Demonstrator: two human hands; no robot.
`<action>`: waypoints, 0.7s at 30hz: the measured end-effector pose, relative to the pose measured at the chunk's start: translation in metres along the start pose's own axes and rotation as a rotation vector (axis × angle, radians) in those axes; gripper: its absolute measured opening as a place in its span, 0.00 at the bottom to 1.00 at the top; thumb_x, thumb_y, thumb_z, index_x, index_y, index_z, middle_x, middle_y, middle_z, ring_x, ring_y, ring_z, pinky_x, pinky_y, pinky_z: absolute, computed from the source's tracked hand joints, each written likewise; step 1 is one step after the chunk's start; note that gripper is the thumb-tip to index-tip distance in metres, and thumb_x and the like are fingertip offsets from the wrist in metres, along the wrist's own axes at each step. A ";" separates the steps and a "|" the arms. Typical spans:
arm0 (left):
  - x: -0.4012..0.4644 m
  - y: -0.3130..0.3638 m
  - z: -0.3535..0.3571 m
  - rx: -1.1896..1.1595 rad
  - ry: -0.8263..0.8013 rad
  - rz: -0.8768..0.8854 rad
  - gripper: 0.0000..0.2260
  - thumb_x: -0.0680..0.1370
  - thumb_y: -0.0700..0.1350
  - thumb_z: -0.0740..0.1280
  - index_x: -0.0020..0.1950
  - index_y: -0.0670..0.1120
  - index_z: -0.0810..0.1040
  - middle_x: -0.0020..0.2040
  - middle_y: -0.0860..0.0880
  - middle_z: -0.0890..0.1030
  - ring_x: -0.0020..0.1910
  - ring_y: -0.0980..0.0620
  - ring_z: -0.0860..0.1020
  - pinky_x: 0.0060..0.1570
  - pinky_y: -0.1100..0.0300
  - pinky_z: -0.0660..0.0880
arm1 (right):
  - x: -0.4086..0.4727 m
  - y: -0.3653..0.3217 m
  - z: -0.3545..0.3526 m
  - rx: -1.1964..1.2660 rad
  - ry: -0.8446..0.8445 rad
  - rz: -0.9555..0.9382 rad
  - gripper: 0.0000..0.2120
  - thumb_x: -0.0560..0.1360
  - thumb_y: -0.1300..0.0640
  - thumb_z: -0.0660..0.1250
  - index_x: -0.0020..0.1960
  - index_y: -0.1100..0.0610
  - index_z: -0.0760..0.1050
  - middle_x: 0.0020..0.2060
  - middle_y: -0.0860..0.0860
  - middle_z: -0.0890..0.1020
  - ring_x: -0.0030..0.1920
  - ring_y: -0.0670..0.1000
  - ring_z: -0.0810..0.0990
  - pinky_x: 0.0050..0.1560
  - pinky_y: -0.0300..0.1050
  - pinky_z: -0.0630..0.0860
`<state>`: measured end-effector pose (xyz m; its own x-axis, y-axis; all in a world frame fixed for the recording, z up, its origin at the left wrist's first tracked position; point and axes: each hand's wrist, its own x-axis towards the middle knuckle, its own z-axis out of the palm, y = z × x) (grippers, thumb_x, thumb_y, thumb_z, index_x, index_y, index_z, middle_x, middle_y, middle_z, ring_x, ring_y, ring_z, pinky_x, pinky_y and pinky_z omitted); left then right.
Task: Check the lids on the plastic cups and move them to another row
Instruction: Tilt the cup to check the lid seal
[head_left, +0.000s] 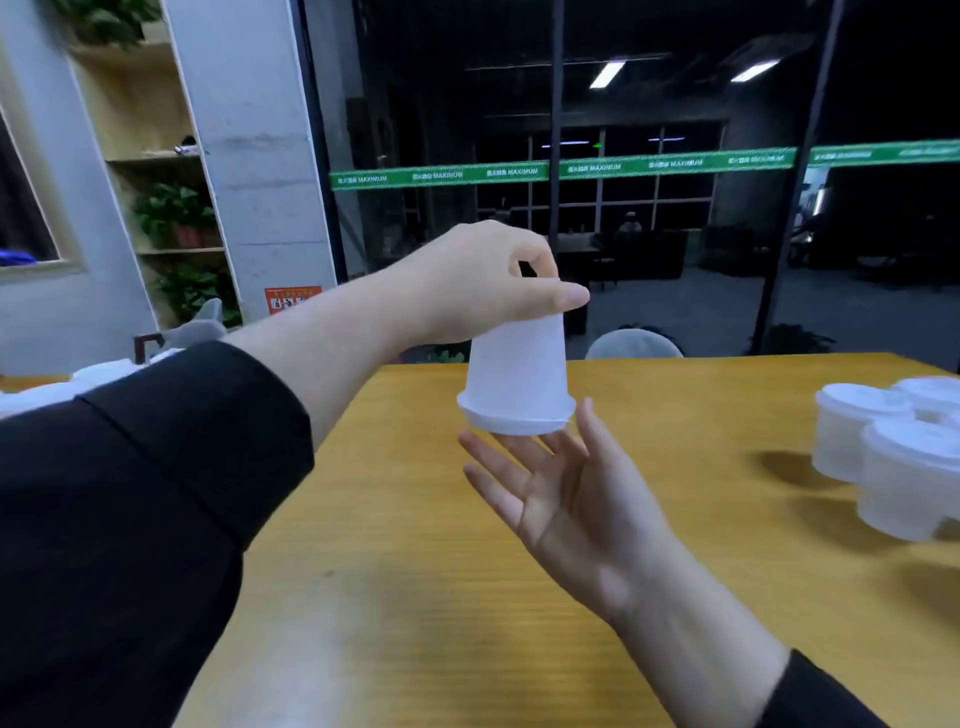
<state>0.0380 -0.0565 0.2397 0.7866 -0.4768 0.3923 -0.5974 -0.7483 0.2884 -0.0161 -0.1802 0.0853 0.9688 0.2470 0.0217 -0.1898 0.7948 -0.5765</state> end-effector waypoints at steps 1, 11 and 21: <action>-0.003 0.011 -0.002 0.044 -0.040 0.015 0.16 0.78 0.66 0.66 0.53 0.56 0.82 0.47 0.55 0.83 0.46 0.56 0.81 0.45 0.57 0.78 | -0.008 0.002 0.001 0.015 -0.008 -0.006 0.27 0.84 0.39 0.55 0.73 0.57 0.72 0.64 0.62 0.82 0.63 0.65 0.82 0.57 0.58 0.83; -0.044 0.063 0.018 -0.053 0.030 0.059 0.17 0.78 0.65 0.68 0.52 0.52 0.82 0.42 0.55 0.80 0.42 0.56 0.78 0.38 0.57 0.72 | -0.083 0.001 -0.011 0.045 0.018 -0.046 0.30 0.82 0.37 0.60 0.73 0.58 0.73 0.65 0.66 0.79 0.63 0.69 0.81 0.54 0.58 0.84; -0.065 0.072 0.141 -0.751 0.142 -0.158 0.12 0.80 0.54 0.72 0.63 0.54 0.79 0.57 0.53 0.82 0.53 0.51 0.82 0.50 0.54 0.82 | -0.110 -0.078 -0.049 -0.339 0.416 -0.331 0.14 0.81 0.48 0.68 0.62 0.55 0.77 0.60 0.59 0.81 0.59 0.62 0.82 0.53 0.61 0.84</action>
<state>-0.0342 -0.1448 0.1123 0.8741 -0.2892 0.3902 -0.4649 -0.2653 0.8447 -0.0999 -0.2963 0.0878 0.9615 -0.2724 -0.0372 0.1255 0.5554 -0.8220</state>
